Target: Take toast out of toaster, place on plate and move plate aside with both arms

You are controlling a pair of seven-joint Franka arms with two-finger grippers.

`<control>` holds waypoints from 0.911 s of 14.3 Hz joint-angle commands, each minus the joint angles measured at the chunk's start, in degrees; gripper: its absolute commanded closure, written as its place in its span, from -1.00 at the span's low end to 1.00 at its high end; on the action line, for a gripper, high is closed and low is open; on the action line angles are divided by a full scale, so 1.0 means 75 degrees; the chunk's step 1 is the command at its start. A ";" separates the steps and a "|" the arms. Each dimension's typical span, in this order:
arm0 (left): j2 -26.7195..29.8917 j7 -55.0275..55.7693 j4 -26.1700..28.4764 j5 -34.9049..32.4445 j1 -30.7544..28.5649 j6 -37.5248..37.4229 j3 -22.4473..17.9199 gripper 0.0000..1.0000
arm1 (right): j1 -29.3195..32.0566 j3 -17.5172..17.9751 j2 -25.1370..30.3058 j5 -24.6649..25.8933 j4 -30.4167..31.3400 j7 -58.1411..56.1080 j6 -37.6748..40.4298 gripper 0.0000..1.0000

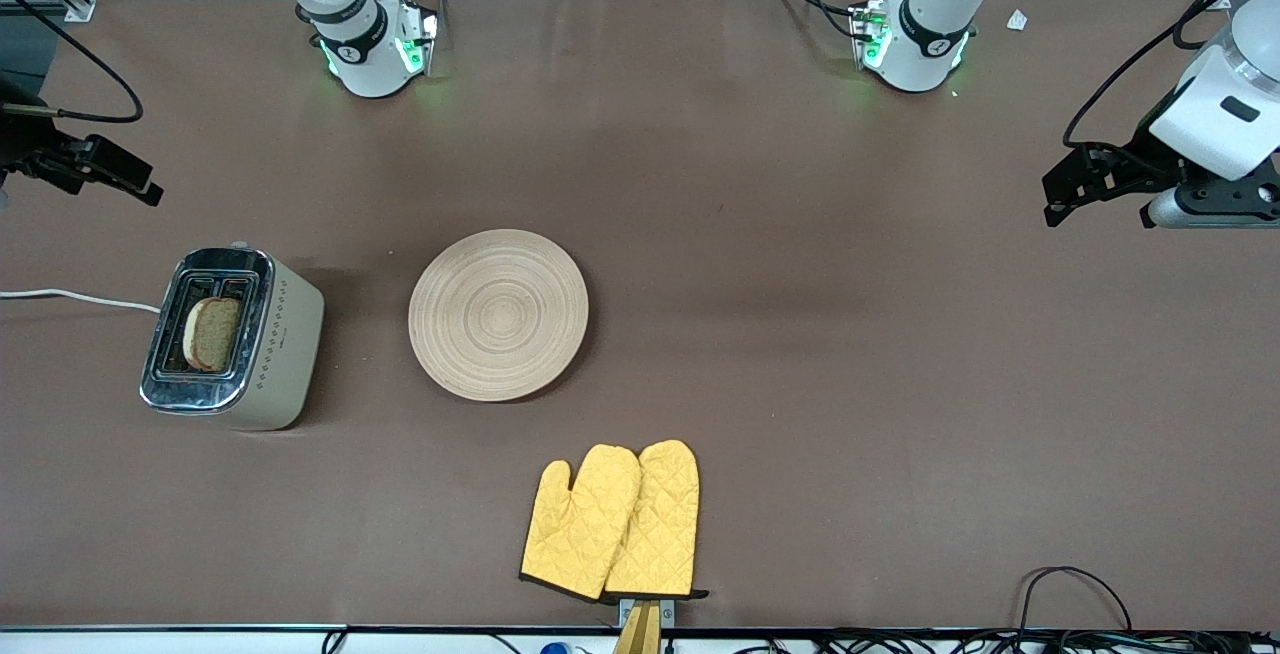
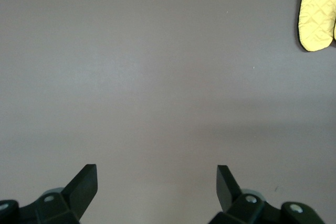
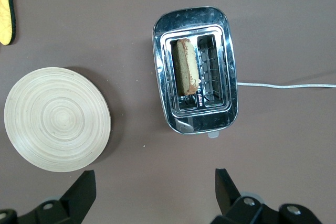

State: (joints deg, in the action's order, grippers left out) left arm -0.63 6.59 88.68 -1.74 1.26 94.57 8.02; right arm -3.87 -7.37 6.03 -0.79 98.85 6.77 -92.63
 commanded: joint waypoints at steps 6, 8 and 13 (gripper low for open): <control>-0.0103 -0.0024 -0.0175 0.0044 -0.0063 -0.0035 -0.0015 -1.00 | 0.0059 0.0034 0.0240 -0.0105 0.0249 -0.0094 -0.0048 -1.00; -0.0103 0.0000 -0.0175 0.0044 -0.0051 -0.0035 -0.0003 -1.00 | 0.0059 0.0034 0.0240 -0.0105 0.0249 -0.0094 -0.0048 -1.00; -0.0103 -0.0058 -0.0175 0.0032 -0.0062 -0.0093 -0.0003 -1.00 | 0.0071 0.0034 0.0240 -0.0105 0.0249 -0.0094 -0.0048 -1.00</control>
